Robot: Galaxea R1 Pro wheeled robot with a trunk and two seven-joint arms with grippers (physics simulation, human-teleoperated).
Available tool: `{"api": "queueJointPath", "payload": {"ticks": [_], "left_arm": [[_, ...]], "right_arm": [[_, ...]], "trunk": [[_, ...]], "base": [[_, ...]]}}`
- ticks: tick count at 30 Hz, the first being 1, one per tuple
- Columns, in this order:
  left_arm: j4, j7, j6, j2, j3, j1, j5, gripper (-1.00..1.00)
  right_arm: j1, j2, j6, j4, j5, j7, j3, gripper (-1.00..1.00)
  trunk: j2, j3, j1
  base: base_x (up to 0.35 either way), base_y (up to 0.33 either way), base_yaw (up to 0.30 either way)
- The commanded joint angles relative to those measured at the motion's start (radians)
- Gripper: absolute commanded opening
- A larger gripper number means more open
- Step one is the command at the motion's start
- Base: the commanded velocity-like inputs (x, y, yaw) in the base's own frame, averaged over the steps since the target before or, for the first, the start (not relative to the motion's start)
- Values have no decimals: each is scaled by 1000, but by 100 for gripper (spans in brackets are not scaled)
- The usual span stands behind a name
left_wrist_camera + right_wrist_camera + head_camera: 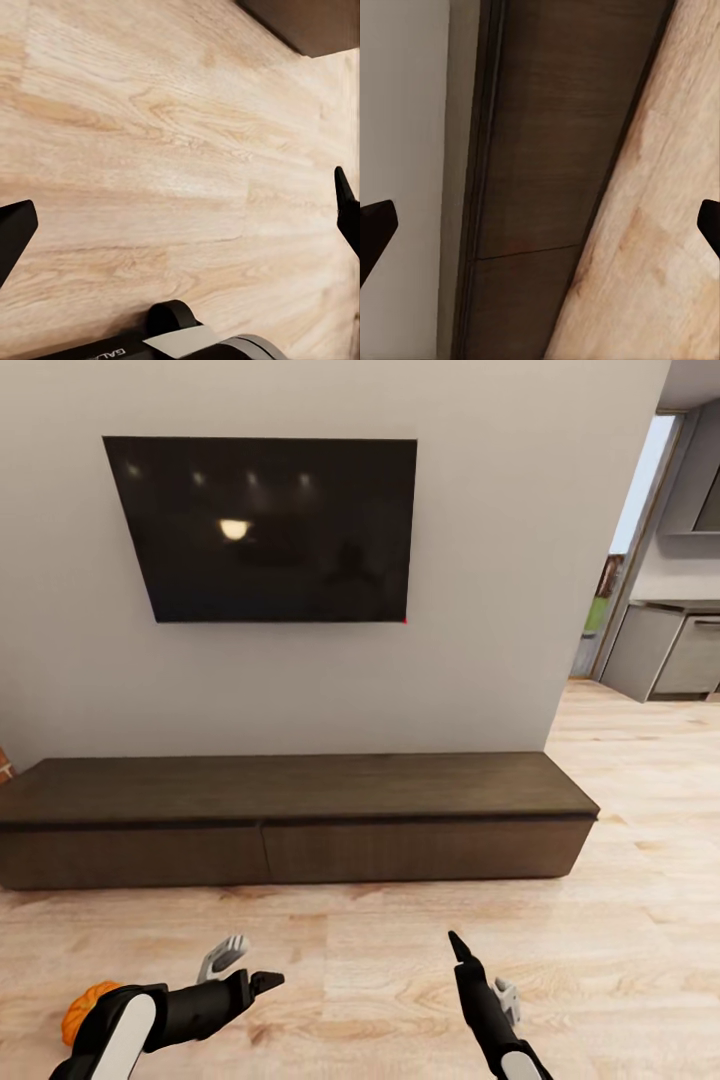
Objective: Place each of the two pumpkins and all three candles from the living room inside a cabinet in the living room (use any cabinet), then make sure every cabinet is closed, and position the cauldron so it is next to a table in the living room.
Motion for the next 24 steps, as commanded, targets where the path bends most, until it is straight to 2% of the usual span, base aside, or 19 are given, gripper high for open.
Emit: {"api": "queueJointPath", "payload": {"ticks": [1, 5, 7, 9, 11, 13, 15, 17, 19, 24], "left_arm": [[0, 0, 0, 0, 0, 0, 5, 100], [0, -1, 0, 3, 4, 0, 19, 100], [0, -2, 0, 16, 9, 0, 46, 100], [0, -2, 0, 55, 11, 0, 104, 100], [0, -1, 0, 98, 11, 0, 201, 100], [0, -1, 0, 126, 8, 0, 284, 100], [0, -1, 0, 144, 6, 0, 322, 100], [2, 0, 0, 155, 3, 0, 346, 100], [2, 0, 0, 157, -1, 0, 353, 100], [3, 0, -2, 160, -54, 0, 361, 100]], "right_arm": [[0, 0, -1, 0, 2, 3, 1, 100], [0, 0, -1, 0, -3, 9, -3, 100], [0, 0, 0, 0, -7, 12, -7, 100], [0, 0, 0, 2, -9, 13, -10, 100], [0, 0, 0, 4, -23, 14, -20, 100], [0, 2, 0, 5, -50, 15, -33, 100], [0, 3, 0, 7, -78, 17, -39, 100], [0, 2, 0, 12, -127, 33, -42, 100], [0, 2, 0, 15, -160, 55, -42, 100], [0, 6, -3, 16, -184, 82, -32, 100]], "trunk": [[-7, -3, 4], [-35, -16, 19], [-49, -22, 27], [-63, -28, 35], [-77, -35, 42], [-91, -41, 50], [-105, -47, 58], [-119, -53, 65], [-133, -60, 73], [-168, -75, 92]], "base": [[0, 0, 0], [0, 0, 0], [0, 0, 0], [0, 0, 0], [0, 0, 0], [0, 0, 0], [0, 0, 0], [0, 0, 0], [0, 0, 0], [0, 0, 0]]}}
